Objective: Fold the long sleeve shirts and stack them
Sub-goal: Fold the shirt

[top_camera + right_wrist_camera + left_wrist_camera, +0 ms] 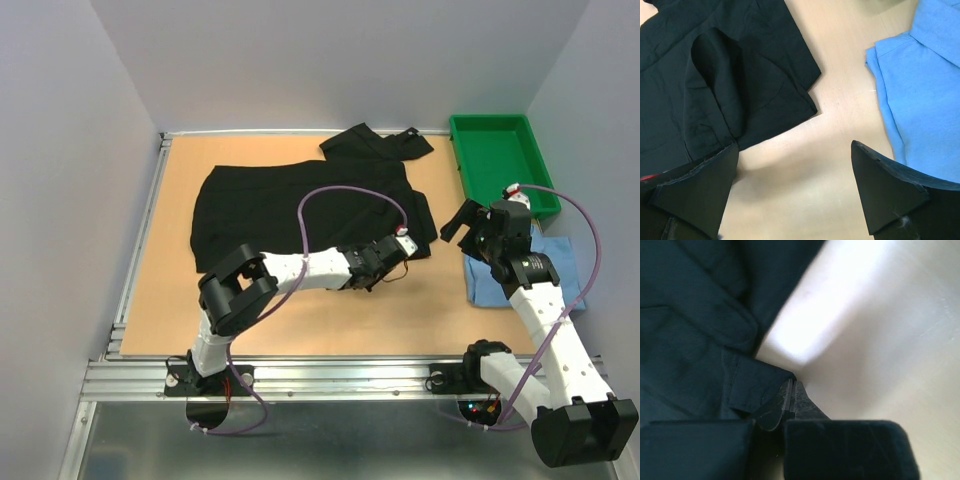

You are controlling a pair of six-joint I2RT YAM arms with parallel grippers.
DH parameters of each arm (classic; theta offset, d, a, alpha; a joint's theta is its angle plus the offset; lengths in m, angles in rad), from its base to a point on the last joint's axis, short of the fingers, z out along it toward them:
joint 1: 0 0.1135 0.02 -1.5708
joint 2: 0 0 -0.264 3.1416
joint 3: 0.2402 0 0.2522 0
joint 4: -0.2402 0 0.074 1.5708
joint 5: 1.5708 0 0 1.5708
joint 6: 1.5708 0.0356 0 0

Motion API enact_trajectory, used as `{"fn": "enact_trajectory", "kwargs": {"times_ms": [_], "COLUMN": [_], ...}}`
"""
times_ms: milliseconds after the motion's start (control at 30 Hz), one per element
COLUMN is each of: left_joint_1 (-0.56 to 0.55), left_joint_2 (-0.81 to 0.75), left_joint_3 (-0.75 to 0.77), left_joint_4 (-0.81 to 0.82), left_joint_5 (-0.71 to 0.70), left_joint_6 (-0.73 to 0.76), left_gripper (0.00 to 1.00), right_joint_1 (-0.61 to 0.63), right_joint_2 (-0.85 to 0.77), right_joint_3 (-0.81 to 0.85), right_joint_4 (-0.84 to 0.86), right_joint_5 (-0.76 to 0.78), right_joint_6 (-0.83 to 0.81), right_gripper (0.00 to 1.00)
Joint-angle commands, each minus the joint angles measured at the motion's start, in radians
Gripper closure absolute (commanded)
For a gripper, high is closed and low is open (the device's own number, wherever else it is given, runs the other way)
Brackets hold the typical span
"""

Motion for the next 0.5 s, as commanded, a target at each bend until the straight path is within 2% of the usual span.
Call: {"fn": "enact_trajectory", "kwargs": {"times_ms": [0, 133, 300, 433, 467], "left_joint_1": [0.048, 0.129, 0.233, 0.312, 0.36], "left_joint_2": [-0.176, -0.254, -0.26, -0.266, -0.269], "left_joint_3": [0.011, 0.033, 0.071, 0.07, 0.064], "left_joint_4": [-0.028, -0.029, -0.041, -0.041, -0.044], "left_joint_5": [-0.047, -0.054, -0.034, -0.034, -0.026], "left_joint_6": [0.005, 0.03, 0.027, -0.044, -0.086], "left_gripper": [1.0, 1.0, 1.0, 1.0, 1.0], "right_joint_1": [0.003, 0.003, 0.003, 0.001, 0.003], "right_joint_2": [-0.019, -0.011, 0.019, 0.062, 0.07], "right_joint_3": [0.013, 0.02, 0.036, 0.034, 0.026], "right_joint_4": [0.009, 0.009, 0.012, 0.021, 0.027], "right_joint_5": [0.022, 0.013, -0.061, -0.144, -0.179], "right_joint_6": [-0.018, -0.026, -0.067, -0.089, -0.092], "right_gripper": [0.02, 0.02, 0.03, 0.03, 0.03]}}
